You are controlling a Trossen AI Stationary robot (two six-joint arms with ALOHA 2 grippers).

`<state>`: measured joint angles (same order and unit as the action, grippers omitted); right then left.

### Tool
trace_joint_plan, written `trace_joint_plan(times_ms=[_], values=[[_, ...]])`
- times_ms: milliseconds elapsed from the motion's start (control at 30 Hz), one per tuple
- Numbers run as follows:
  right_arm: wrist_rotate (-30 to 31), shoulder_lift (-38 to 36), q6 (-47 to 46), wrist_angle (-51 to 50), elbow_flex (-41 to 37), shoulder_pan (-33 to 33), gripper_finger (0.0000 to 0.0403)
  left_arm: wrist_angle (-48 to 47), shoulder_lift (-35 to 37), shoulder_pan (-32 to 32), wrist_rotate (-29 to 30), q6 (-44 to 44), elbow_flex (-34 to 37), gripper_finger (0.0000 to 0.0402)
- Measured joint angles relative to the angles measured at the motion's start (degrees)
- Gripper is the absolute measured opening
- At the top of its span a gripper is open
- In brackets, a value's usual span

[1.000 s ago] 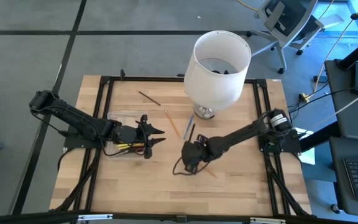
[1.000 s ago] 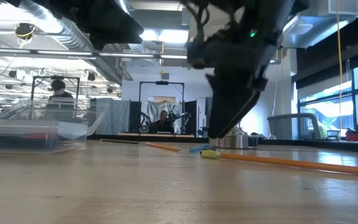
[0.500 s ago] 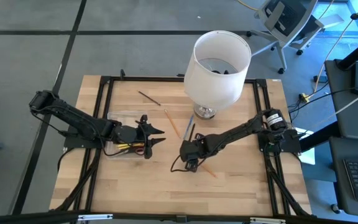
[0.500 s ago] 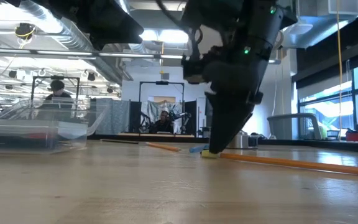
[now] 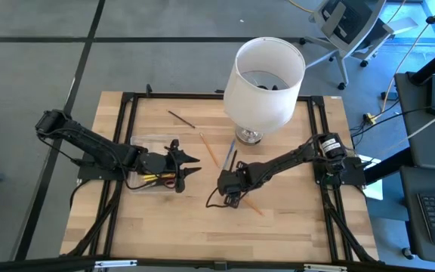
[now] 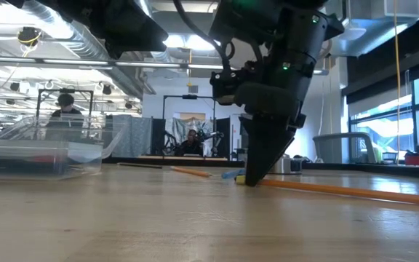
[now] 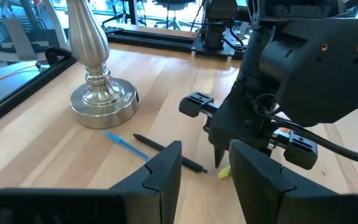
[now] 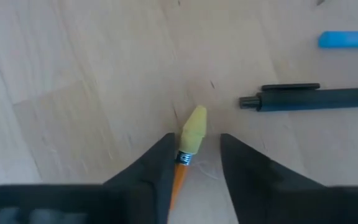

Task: Pick & place school supplies into a supply box
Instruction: Put the yellow pencil into the transparent supply box

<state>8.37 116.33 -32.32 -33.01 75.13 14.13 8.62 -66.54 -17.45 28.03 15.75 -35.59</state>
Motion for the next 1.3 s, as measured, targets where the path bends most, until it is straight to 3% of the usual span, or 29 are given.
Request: trace_joint_plan(times_ms=[367, 733, 933, 1300], values=[[-0.1, 0.0, 0.0, -0.4, -0.2, 0.0, 0.0041, 0.0, 0.0, 0.0, 0.6, 0.0, 0.0, 0.0127], [-3.7, 0.6, 3.0, -6.0, 4.5, 0.0, 0.0035, 0.2, 0.0, -0.1, 0.5, 0.2, 0.0, 0.0127], [-6.1, 0.5, 10.5, -9.4, 14.2, 0.0, 0.0034, 0.2, 0.0, -0.1, -2.1, 0.2, 0.0, 0.0127], [-2.1, 0.3, 22.4, -25.1, 39.3, 0.0, 0.0035, 0.2, 3.7, -0.1, -6.6, -3.5, 0.0, 0.0127]])
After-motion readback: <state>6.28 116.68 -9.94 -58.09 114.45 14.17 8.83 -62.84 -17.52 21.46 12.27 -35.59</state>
